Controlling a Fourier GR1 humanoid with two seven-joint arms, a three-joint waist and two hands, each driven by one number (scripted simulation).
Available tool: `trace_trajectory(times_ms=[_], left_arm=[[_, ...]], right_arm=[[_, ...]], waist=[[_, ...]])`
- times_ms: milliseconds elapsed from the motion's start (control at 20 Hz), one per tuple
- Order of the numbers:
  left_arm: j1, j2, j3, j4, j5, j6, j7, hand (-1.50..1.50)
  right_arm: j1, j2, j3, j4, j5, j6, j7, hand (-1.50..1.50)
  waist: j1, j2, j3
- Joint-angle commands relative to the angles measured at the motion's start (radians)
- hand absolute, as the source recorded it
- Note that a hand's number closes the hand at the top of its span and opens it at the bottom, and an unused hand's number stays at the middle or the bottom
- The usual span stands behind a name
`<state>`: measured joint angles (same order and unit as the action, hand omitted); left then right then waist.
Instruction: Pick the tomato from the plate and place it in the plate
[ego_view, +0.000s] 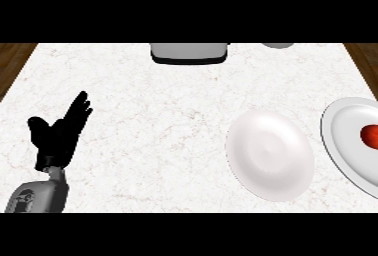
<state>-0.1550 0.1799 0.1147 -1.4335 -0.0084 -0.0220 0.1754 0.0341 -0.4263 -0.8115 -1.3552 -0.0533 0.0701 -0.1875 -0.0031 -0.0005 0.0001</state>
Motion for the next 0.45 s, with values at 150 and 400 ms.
trace_trajectory(times_ms=[150,400], left_arm=[[-0.010,-0.014,-0.001,0.023,-0.004,-0.006,-0.008,0.00],[-0.013,0.014,0.022,0.000,0.001,-0.016,0.021,0.00]], right_arm=[[0.046,-0.055,-0.019,0.046,-0.001,0.021,-0.017,-1.50],[0.102,-0.087,-0.058,0.094,-0.029,0.079,-0.047,-1.50]], waist=[[0.000,0.000,0.000],[-0.001,0.000,0.000]])
